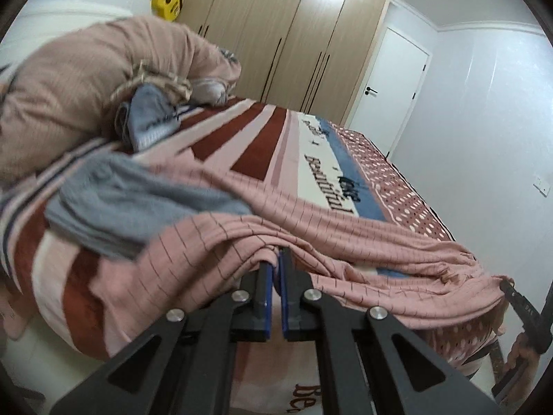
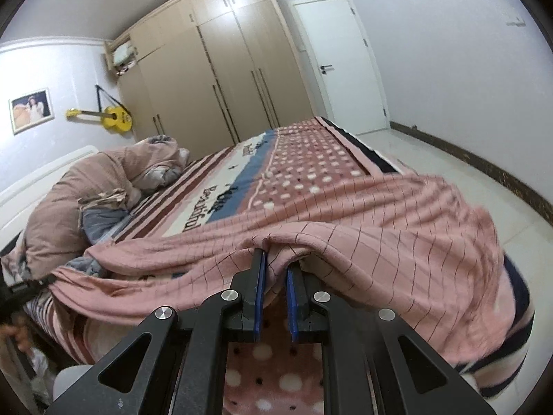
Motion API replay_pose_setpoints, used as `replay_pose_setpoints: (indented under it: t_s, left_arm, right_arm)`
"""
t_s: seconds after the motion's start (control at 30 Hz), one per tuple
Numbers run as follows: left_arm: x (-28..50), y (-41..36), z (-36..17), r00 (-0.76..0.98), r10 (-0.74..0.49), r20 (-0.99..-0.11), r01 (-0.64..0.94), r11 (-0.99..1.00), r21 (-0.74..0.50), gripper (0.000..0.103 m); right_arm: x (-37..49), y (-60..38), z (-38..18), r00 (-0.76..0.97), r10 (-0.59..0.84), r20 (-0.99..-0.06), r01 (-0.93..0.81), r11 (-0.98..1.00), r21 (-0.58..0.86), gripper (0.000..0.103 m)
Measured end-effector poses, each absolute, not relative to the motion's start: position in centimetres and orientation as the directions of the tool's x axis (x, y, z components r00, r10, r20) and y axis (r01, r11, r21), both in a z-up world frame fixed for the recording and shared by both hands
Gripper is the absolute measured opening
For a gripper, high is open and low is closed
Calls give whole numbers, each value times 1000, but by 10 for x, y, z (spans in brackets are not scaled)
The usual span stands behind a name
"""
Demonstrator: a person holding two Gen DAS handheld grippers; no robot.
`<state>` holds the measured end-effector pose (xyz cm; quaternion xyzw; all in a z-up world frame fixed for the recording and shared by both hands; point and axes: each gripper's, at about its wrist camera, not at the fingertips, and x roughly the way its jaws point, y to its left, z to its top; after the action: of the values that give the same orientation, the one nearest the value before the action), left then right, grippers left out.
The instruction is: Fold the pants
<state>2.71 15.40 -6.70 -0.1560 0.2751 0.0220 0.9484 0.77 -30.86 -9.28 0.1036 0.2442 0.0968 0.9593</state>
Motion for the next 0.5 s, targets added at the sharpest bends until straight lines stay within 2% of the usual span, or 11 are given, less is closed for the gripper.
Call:
replay_pose_setpoints:
  t_s: [0.2,0.5]
  left_arm:
    - [57,148,-28,847,-2,-532,-100,982,-163,2]
    - [154,148,-16,759,43,-650,-41,999,17,2]
  right_arm:
    - [54,-315,-72,824,305,-478,-204,946,252,6]
    - [138,-306,-61,739,345,-578,-288,938,192,6]
